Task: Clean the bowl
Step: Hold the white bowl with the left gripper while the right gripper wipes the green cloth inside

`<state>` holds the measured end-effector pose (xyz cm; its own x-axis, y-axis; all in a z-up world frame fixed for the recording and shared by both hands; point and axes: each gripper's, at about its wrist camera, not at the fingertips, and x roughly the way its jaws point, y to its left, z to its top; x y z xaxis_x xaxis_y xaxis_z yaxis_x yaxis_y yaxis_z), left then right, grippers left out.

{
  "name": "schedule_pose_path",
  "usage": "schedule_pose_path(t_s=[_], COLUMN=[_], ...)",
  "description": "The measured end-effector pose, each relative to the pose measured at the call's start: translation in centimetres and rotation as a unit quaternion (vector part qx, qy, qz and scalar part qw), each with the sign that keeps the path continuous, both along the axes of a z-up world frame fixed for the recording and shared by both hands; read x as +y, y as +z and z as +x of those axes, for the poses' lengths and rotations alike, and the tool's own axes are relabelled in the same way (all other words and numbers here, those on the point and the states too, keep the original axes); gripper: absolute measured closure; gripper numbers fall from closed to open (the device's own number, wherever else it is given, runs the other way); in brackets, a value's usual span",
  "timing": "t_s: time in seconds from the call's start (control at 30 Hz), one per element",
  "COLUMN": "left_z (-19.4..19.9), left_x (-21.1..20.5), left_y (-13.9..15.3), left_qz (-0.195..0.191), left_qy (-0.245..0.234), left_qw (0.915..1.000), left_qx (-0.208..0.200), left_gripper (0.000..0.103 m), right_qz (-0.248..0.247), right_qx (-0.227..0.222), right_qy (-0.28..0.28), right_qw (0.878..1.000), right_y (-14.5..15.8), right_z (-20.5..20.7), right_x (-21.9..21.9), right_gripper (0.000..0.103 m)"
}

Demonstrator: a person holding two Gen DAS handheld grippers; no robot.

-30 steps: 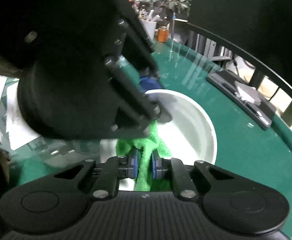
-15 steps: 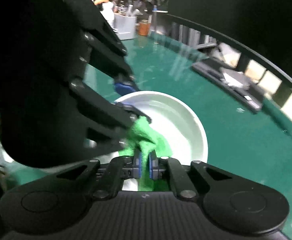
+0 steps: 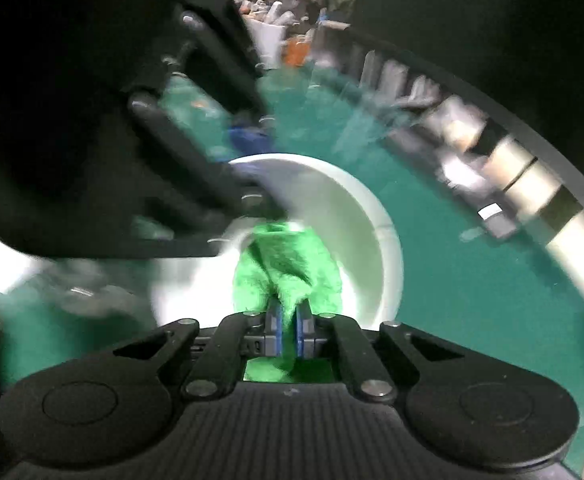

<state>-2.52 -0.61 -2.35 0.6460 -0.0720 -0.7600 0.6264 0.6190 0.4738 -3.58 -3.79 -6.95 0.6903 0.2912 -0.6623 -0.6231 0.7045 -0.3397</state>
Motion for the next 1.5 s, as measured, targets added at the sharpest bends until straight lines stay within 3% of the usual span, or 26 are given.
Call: schedule_pose_path(t_s=[0.17,0.3,0.4,0.47,0.57,0.67,0.77,0.9,0.97,1.03,1.07,1.13,1.23,1.37,1.43,1.5], left_z=[0.1,0.1,0.0,-0.2,-0.2,-0.4,0.0,1.2,2.8,3.7,4.5,4.9,4.8,5.2,4.3,3.0], left_x=[0.0,-0.1,-0.4,-0.5,-0.4,-0.4,-0.4,0.2,1.3,2.1,2.4,2.4,2.2,3.3,2.1,0.6], left_y=[0.0,-0.1,0.0,-0.1,-0.3,-0.5,-0.3,0.3,0.8,0.8,0.4,-0.2,-0.5,0.4,1.0,1.3], left_qz=[-0.005,-0.004,0.002,0.012,0.014,0.018,0.006,-0.032,-0.082,-0.107,-0.112,-0.103,-0.114,-0.18,-0.154,-0.104], left_qy=[0.006,0.001,-0.009,-0.014,-0.015,-0.017,-0.007,0.02,0.071,0.112,0.146,0.168,0.187,0.194,0.154,0.114], left_qw=[1.0,1.0,0.9999,0.9998,0.9998,0.9996,0.9999,0.999,0.9914,0.9825,0.974,0.9682,0.9618,0.9487,0.9662,0.9843], left_qx=[0.001,-0.002,-0.006,-0.012,-0.006,-0.011,-0.005,0.025,0.073,0.104,0.133,0.154,0.164,0.173,0.138,0.086], left_gripper=[0.087,0.086,0.087,0.087,0.086,0.086,0.086,0.086,0.087,0.087,0.087,0.079,0.078,0.085,0.086,0.086], right_qz=[-0.018,0.068,0.069,0.03,-0.052,-0.063,-0.076,-0.038,-0.026,-0.019,-0.016,-0.009,0.004,0.022,0.034,0.045], right_qx=[0.009,0.078,0.098,0.075,-0.011,-0.069,-0.062,-0.013,-0.006,-0.004,-0.003,-0.002,-0.001,0.005,0.012,0.018], right_qy=[0.02,0.055,0.067,0.067,0.061,0.047,0.039,0.015,0.009,0.006,0.004,0.003,-0.005,-0.024,-0.03,-0.029], right_qw=[1.0,0.993,0.99,0.994,0.997,0.995,0.994,0.999,1.0,1.0,1.0,1.0,1.0,0.999,0.999,0.998], right_y=[-1.1,-0.1,0.0,-0.4,-0.9,-0.6,-1.3,-2.0,-2.2,-2.3,-2.4,-2.1,-2.1,-2.3,-2.2,-2.2], right_z=[-1.2,-1.2,-0.8,-0.4,-0.9,-0.8,-0.9,-0.8,-0.8,-0.8,-0.8,-1.8,-2.1,-1.0,-1.3,-1.0], right_x=[0.9,0.7,0.8,1.0,1.9,1.5,1.7,1.6,1.7,1.9,2.1,1.9,1.8,0.7,0.5,0.6], right_gripper=[0.097,0.097,0.097,0.1,0.097,0.1,0.098,0.093,0.092,0.092,0.092,0.093,0.093,0.093,0.093,0.093])
